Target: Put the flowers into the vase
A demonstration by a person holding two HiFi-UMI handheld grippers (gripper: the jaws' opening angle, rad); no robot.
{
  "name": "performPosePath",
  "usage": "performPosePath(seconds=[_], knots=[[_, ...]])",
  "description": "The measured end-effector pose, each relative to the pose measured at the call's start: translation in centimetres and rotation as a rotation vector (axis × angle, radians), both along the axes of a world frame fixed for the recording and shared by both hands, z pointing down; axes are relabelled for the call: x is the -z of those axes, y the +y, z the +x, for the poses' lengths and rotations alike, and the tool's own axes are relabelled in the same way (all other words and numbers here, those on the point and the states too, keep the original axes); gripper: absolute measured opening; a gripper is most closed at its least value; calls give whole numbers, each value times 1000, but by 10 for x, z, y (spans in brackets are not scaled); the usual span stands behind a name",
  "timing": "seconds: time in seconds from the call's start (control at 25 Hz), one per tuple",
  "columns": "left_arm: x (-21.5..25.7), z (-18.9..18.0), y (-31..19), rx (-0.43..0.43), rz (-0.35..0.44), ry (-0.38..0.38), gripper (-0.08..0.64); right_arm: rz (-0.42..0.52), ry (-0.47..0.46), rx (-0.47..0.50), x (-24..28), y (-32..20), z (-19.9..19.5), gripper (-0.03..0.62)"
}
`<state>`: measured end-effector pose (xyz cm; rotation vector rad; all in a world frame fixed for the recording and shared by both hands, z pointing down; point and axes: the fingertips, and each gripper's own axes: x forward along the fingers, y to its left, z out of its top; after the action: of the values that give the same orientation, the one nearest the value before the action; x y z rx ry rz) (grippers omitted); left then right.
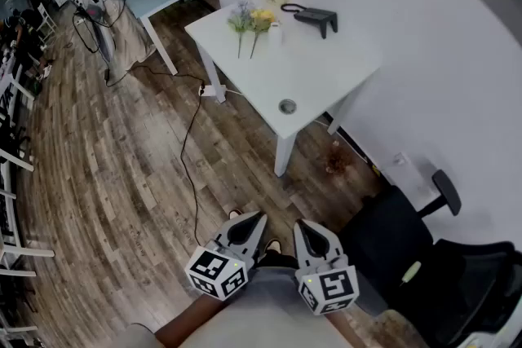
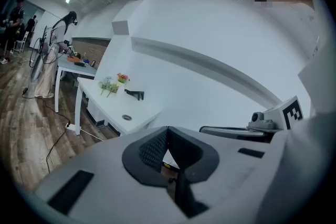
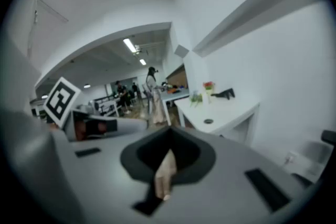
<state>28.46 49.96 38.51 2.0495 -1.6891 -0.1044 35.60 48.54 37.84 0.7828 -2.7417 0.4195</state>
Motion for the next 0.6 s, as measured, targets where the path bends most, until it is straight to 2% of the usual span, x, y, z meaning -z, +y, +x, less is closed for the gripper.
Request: performPosePath(seconds=[0.6], knots=[[-3,1,-11,-7,-7,5,15,-42,-28,-55,-6,-19,7,23]])
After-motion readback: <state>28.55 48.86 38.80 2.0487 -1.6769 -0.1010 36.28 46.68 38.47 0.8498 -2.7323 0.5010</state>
